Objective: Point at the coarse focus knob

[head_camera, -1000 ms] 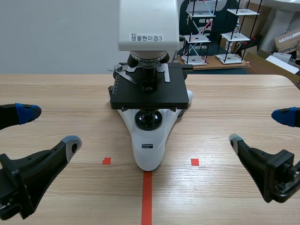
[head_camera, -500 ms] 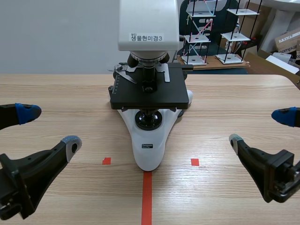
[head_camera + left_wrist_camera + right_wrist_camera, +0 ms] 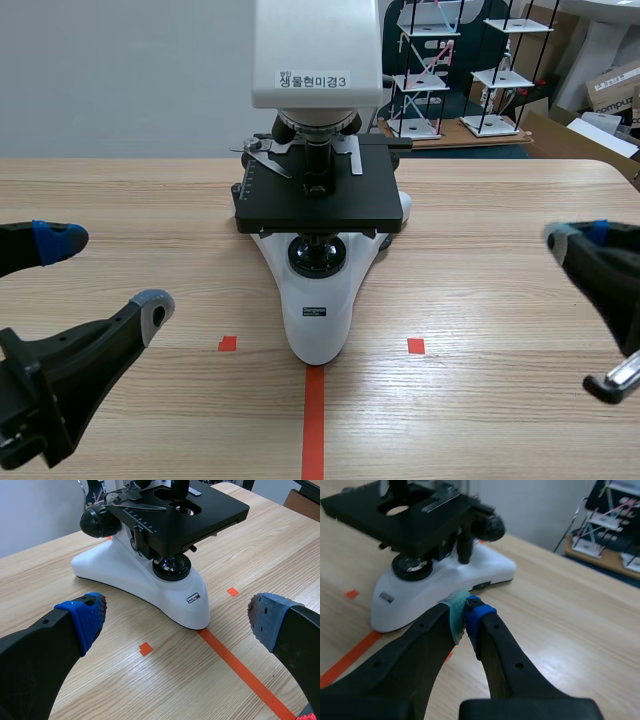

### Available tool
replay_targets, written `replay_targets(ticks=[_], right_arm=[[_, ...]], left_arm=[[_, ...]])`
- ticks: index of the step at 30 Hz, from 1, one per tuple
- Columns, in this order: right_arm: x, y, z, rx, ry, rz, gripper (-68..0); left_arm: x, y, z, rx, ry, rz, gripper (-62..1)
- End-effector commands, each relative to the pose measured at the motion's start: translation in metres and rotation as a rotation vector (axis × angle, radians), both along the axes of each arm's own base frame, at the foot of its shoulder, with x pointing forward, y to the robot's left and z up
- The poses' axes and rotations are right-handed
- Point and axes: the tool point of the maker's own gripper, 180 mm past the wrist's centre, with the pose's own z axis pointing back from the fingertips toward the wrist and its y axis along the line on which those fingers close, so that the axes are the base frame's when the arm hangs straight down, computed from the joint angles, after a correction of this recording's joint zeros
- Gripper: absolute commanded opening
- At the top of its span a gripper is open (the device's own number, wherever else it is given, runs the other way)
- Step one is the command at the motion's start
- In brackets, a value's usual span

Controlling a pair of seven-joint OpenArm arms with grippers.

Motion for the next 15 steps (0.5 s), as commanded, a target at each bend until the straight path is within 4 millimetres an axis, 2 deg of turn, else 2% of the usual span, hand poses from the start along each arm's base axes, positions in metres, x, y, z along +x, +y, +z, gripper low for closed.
replay_targets(ticks=[1, 7, 15], right_arm=[[0.013, -0.008, 0.023, -0.008, -0.081, -0.029, -67.1], [0.036, -0.022, 0.055, -0.026, -0.163, -0.077, -67.5], [0.070, -0.026, 0.089, -0.062, -0.239, -0.104, -67.5]], left_arm=[[0.001, -0.001, 0.007, -0.017, -0.021, 0.000, -1.1], [0.001, -0.001, 0.007, -0.017, -0.021, 0.000, -1.1], [0.001, -0.001, 0.007, -0.017, -0.021, 0.000, -1.1]])
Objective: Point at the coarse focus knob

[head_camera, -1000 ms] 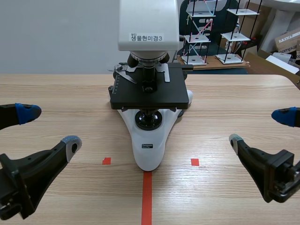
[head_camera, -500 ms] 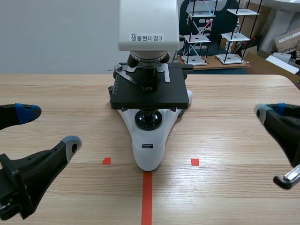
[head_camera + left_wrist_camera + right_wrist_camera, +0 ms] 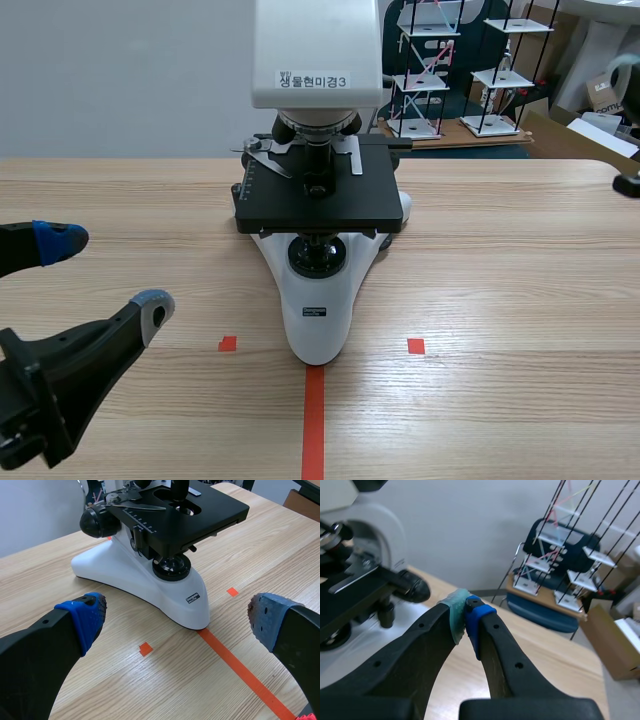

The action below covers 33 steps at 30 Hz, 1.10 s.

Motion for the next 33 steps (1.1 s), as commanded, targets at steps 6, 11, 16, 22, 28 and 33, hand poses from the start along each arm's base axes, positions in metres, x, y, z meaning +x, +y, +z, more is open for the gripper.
replay_targets(ticks=[6, 11, 16, 22, 28, 33], right_arm=[[0.028, 0.020, 0.020, 0.023, -0.060, 0.053, -67.5], [0.051, 0.031, -0.001, 0.039, -0.017, 0.082, -67.5], [0.074, 0.035, -0.009, 0.040, -0.002, 0.087, -67.5], [0.098, 0.035, 0.011, 0.018, -0.026, 0.078, -67.5], [0.118, 0.038, 0.022, 0.034, -0.012, 0.085, -67.5], [0.138, 0.046, 0.008, 0.017, 0.050, 0.100, -67.5]], left_arm=[[0.001, -0.001, 0.007, -0.018, -0.022, 0.000, -1.1], [0.001, -0.001, 0.007, -0.018, -0.022, 0.000, -1.1], [0.001, -0.001, 0.007, -0.018, -0.022, 0.000, -1.1], [0.001, -0.001, 0.007, -0.018, -0.022, 0.000, -1.1], [0.001, -0.001, 0.007, -0.018, -0.022, 0.000, -1.1], [0.001, -0.001, 0.007, -0.018, -0.022, 0.000, -1.1]])
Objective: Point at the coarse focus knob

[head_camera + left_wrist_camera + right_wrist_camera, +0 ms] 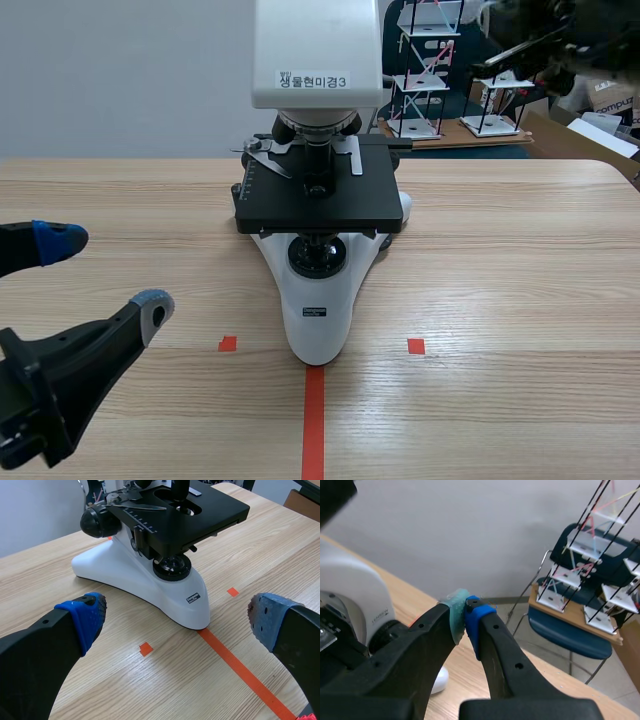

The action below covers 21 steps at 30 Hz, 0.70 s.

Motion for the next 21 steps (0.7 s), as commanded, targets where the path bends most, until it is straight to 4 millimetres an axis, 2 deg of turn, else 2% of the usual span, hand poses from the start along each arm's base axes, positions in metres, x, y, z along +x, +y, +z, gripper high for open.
replay_targets(ticks=[1, 6, 14, 21], right_arm=[[0.008, -0.003, 0.010, 0.005, -0.010, -0.003, -67.5], [0.020, 0.006, -0.003, -0.019, 0.077, 0.030, -67.5], [0.014, 0.021, -0.010, -0.048, 0.128, 0.108, -67.5], [0.012, 0.020, -0.015, -0.052, 0.150, 0.105, -67.5]], left_arm=[[0.001, -0.001, 0.007, -0.018, -0.021, 0.000, -1.1], [0.001, -0.001, 0.007, -0.018, -0.021, 0.000, -1.1], [0.001, -0.001, 0.007, -0.018, -0.021, 0.000, -1.1], [0.001, -0.001, 0.007, -0.018, -0.021, 0.000, -1.1]])
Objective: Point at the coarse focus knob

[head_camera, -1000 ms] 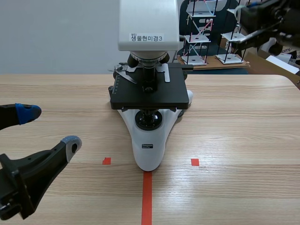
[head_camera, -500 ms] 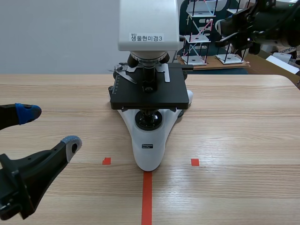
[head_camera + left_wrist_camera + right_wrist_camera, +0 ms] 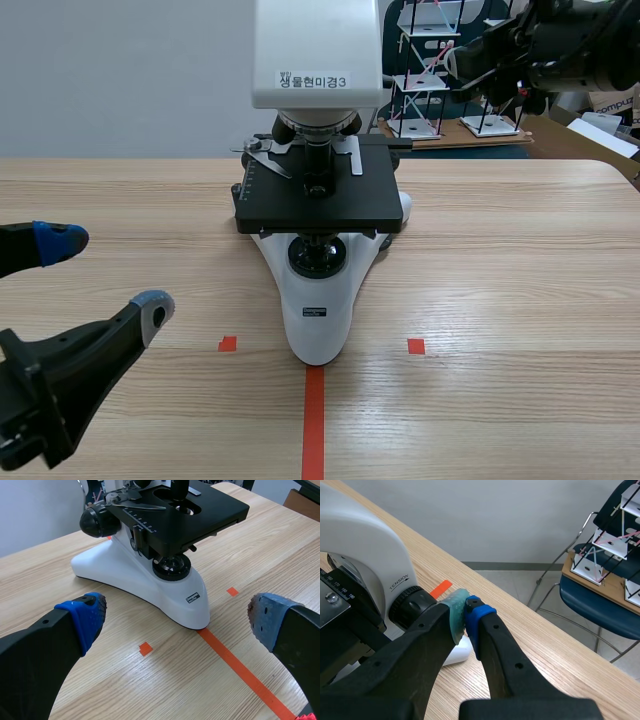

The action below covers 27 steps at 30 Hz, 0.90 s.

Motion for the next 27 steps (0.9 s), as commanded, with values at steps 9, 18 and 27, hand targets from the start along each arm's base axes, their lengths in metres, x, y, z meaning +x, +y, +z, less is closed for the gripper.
replay_targets(ticks=[9, 18, 27], right_arm=[[0.000, -0.002, 0.007, -0.029, 0.006, 0.001, -67.5], [-0.001, -0.004, 0.001, -0.048, 0.033, -0.007, -67.5], [-0.001, -0.004, 0.001, -0.047, 0.033, -0.007, -67.5]], left_arm=[[0.001, -0.001, 0.007, -0.018, -0.021, 0.000, -1.1], [0.001, -0.001, 0.007, -0.018, -0.021, 0.000, -1.1], [0.001, -0.001, 0.007, -0.018, -0.021, 0.000, -1.1]])
